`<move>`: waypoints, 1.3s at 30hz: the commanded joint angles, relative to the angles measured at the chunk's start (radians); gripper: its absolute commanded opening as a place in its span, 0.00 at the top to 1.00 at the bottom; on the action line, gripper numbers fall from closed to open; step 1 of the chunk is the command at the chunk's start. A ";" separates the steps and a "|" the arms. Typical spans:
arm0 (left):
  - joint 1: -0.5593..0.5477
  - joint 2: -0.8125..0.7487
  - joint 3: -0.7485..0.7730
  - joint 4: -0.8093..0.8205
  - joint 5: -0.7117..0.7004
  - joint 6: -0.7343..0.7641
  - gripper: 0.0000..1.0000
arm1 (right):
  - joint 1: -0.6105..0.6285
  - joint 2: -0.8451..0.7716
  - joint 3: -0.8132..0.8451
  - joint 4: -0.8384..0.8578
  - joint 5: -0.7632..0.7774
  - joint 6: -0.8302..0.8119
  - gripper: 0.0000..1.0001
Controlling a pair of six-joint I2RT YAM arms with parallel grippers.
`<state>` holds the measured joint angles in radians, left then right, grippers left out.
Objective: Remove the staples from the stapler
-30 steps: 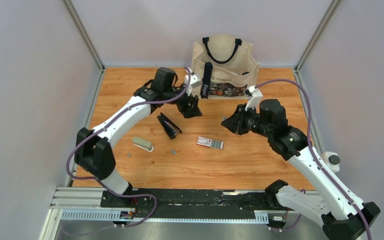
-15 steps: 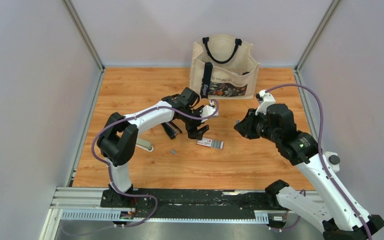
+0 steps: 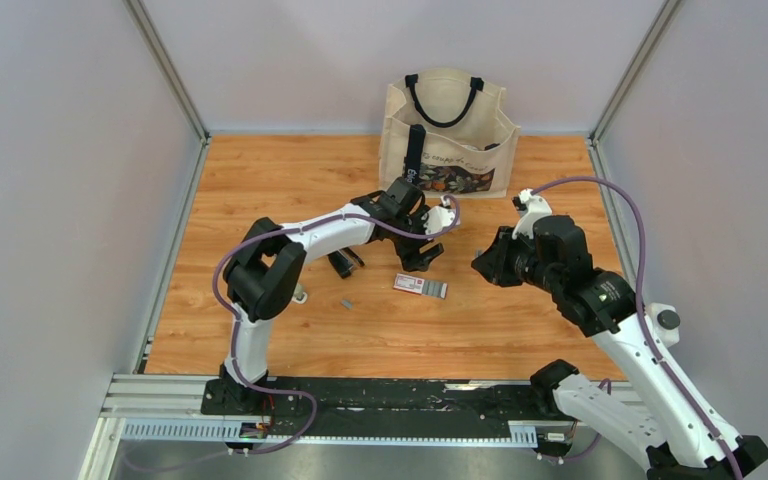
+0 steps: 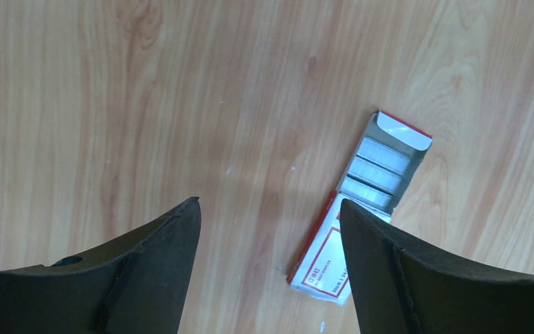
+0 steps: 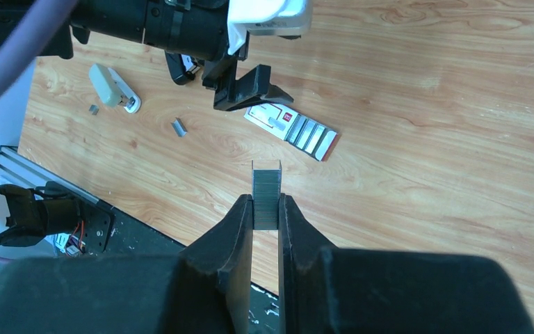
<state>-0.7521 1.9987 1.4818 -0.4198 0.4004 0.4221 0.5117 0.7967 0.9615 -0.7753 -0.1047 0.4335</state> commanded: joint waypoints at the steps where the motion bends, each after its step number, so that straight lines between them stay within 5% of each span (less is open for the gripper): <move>1: -0.010 0.003 0.021 -0.005 0.067 -0.019 0.19 | -0.007 -0.017 -0.003 0.002 0.008 0.004 0.96; 21: -0.059 0.069 0.035 0.013 0.090 -0.101 0.22 | -0.009 -0.051 -0.033 0.007 -0.004 0.007 0.95; 26: -0.062 0.090 0.075 0.016 0.081 -0.207 0.40 | -0.009 -0.063 -0.049 0.010 -0.009 0.016 0.94; 29: -0.062 0.091 0.078 0.039 0.066 -0.279 0.42 | -0.009 -0.068 -0.055 0.011 -0.015 0.019 0.94; 39: -0.084 0.092 0.041 0.072 -0.244 -0.451 0.51 | -0.009 -0.083 -0.049 0.004 -0.015 0.019 0.94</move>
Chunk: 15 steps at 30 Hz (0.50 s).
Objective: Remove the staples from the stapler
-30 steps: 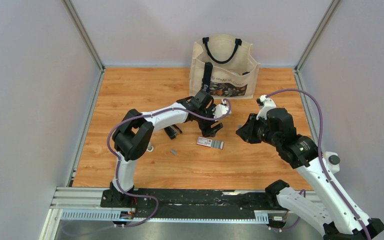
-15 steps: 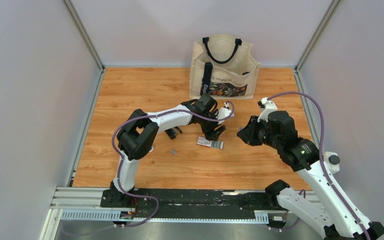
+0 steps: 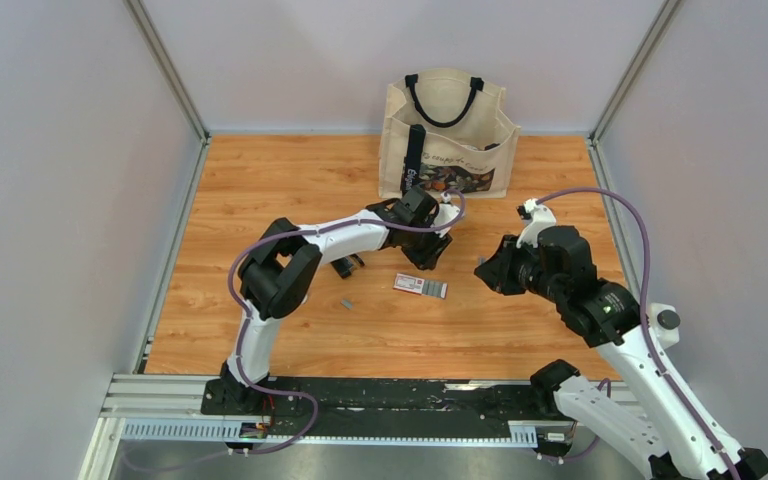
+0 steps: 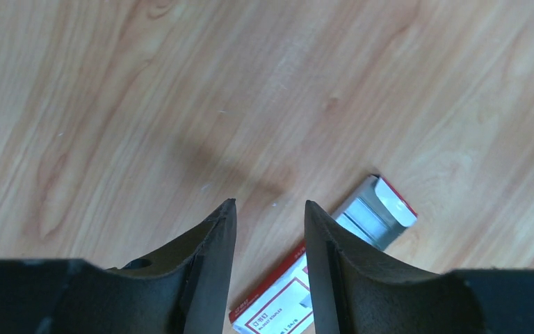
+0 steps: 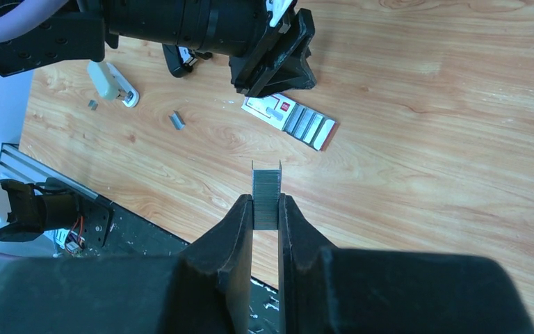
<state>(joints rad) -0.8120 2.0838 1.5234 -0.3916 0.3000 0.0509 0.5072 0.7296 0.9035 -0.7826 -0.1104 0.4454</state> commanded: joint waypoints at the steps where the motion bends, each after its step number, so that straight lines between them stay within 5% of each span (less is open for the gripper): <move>1: -0.027 0.010 -0.005 0.043 -0.153 -0.088 0.51 | -0.004 -0.024 0.009 0.011 -0.009 0.007 0.94; 15: -0.075 0.007 -0.043 0.043 -0.268 -0.097 0.49 | -0.004 -0.039 0.026 0.006 -0.017 0.003 0.92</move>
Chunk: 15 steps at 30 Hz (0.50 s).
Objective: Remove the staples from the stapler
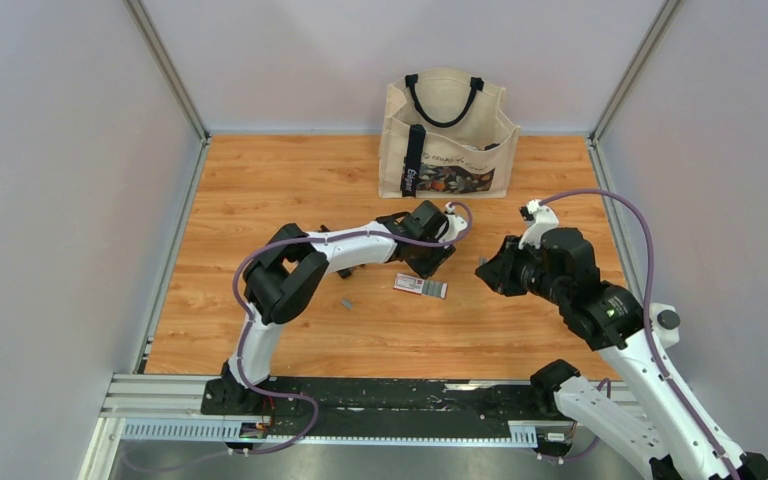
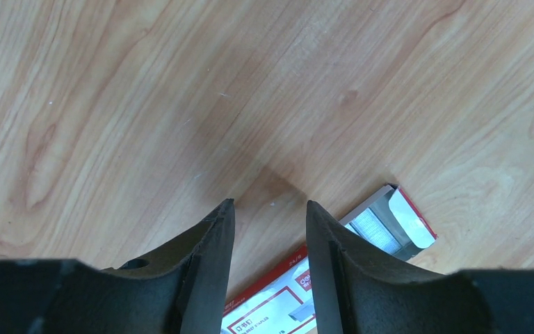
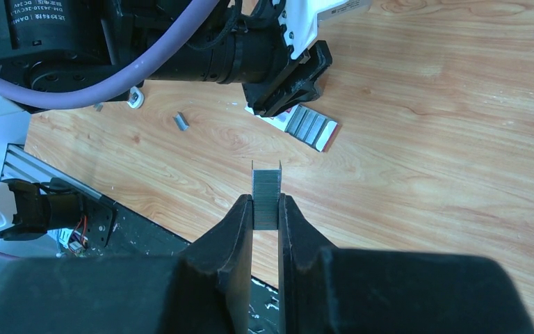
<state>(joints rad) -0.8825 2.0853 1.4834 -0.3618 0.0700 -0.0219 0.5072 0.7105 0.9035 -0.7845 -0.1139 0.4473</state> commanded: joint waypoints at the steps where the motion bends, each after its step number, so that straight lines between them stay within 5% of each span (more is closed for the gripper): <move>1: -0.004 0.012 -0.008 0.009 -0.035 -0.029 0.49 | -0.004 -0.022 0.028 0.008 -0.012 -0.001 0.92; 15: -0.042 -0.056 -0.166 0.064 -0.012 -0.041 0.48 | -0.004 -0.043 0.046 -0.002 -0.026 0.007 0.91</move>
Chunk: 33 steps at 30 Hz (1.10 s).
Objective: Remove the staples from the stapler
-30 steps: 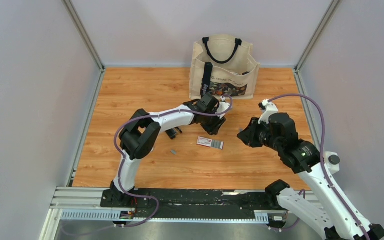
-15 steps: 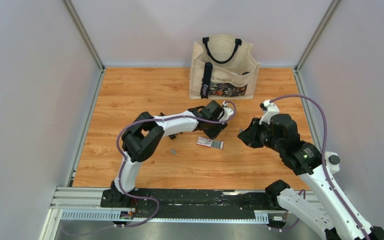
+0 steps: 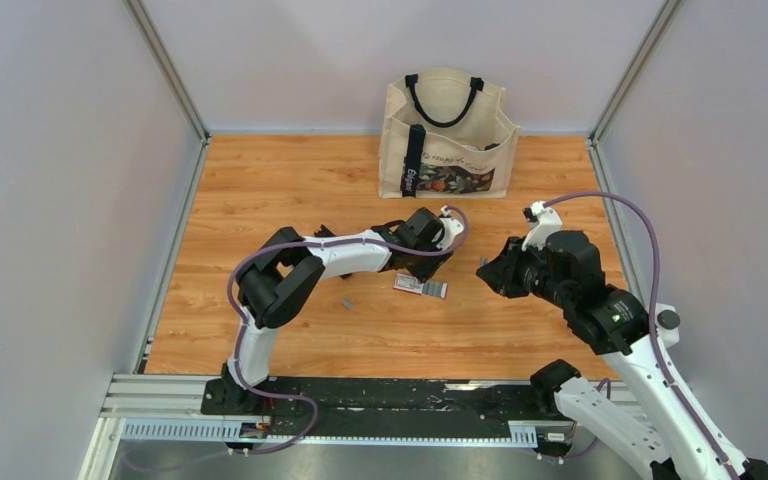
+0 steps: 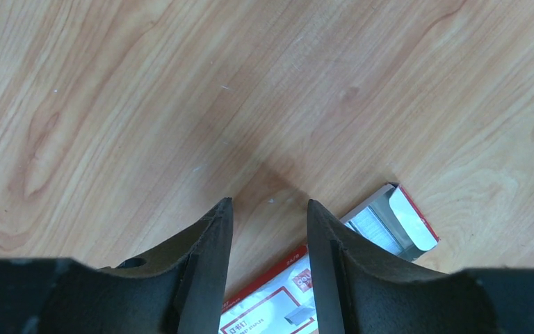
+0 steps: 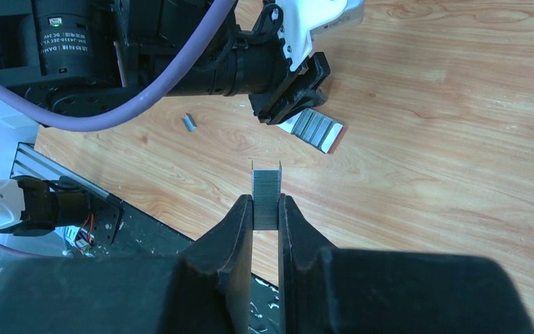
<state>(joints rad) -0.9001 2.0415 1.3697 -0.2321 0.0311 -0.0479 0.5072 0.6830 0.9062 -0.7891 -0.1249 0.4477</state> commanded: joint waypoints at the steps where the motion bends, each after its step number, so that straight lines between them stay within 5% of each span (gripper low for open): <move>1: -0.031 -0.018 -0.057 -0.065 0.029 -0.004 0.48 | -0.004 -0.016 0.043 0.002 -0.016 0.006 0.91; 21: -0.051 -0.121 -0.169 -0.070 0.015 -0.013 0.48 | -0.004 -0.003 0.037 -0.005 -0.001 -0.004 0.91; 33: 0.036 -0.165 -0.238 -0.027 0.055 -0.204 0.47 | -0.004 -0.014 0.025 -0.019 0.002 -0.007 0.91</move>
<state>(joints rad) -0.9047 1.8954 1.1732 -0.2115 0.0624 -0.1535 0.5072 0.6827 0.9100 -0.8139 -0.1242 0.4473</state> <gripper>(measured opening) 0.531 0.165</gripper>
